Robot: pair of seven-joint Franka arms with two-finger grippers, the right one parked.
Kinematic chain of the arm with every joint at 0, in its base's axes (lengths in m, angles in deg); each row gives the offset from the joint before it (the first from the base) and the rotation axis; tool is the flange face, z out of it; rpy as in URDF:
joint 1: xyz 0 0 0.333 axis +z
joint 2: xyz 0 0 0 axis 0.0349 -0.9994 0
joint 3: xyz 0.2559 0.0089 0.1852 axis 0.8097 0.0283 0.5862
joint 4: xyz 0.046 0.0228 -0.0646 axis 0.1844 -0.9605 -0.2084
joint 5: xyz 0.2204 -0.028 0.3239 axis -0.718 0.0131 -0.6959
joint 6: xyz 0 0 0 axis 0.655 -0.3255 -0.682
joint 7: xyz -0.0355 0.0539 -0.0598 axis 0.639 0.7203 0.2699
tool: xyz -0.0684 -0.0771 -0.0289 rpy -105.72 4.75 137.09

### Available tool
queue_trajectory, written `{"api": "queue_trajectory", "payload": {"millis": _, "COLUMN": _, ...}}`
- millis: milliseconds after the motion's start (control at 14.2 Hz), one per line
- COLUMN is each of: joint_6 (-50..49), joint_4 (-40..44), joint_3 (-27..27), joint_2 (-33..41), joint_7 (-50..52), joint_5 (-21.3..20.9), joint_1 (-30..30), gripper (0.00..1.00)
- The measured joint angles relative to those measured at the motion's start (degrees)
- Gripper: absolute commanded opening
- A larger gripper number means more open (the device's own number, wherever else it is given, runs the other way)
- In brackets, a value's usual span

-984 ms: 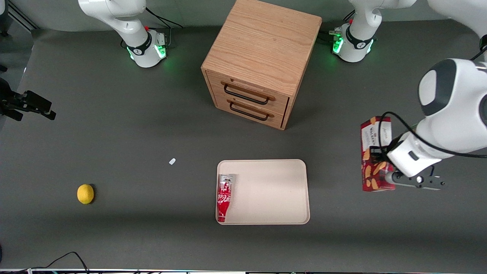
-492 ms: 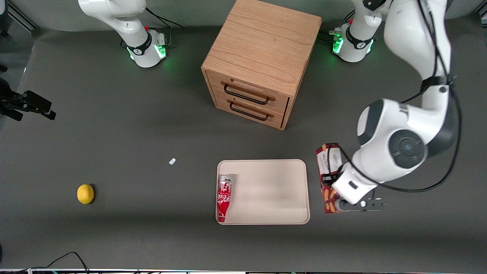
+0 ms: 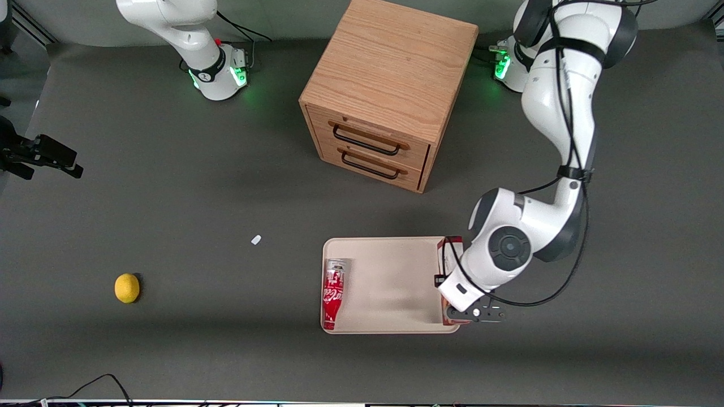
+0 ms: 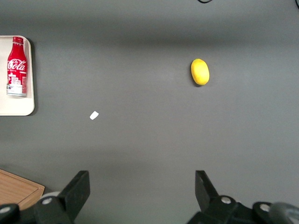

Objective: Place red cookie box on tray
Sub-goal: 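Carry the box over the white tray and lower it inside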

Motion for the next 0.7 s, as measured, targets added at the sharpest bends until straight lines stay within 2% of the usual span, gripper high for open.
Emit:
{"api": "queue_trajectory", "payload": {"millis": 352, "joint_6": 0.75, "joint_4": -1.01, "joint_3": 0.04, "joint_2": -1.46, "joint_7": 0.78, "joint_5": -1.45, "joint_1": -0.59, "gripper": 0.0}}
{"api": "queue_trajectory", "payload": {"millis": 422, "joint_6": 0.75, "joint_4": -1.19, "joint_3": 0.04, "joint_2": -1.45, "joint_7": 1.02, "joint_5": -1.52, "joint_1": -0.63, "gripper": 0.14}}
{"api": "queue_trajectory", "payload": {"millis": 562, "joint_6": 0.97, "joint_4": -1.68, "joint_3": 0.07, "joint_2": -1.46, "joint_7": 1.22, "joint_5": -1.6, "joint_1": -0.65, "gripper": 0.58}}
{"api": "queue_trajectory", "payload": {"millis": 633, "joint_6": 2.0, "joint_4": -2.0, "joint_3": 0.11, "joint_2": -1.45, "joint_7": 1.24, "joint_5": -1.64, "joint_1": -0.65, "gripper": 1.0}}
{"api": "queue_trajectory", "payload": {"millis": 703, "joint_6": 3.22, "joint_4": -2.3, "joint_3": 0.14, "joint_2": -1.46, "joint_7": 1.26, "joint_5": -1.73, "joint_1": -0.65, "gripper": 1.0}}
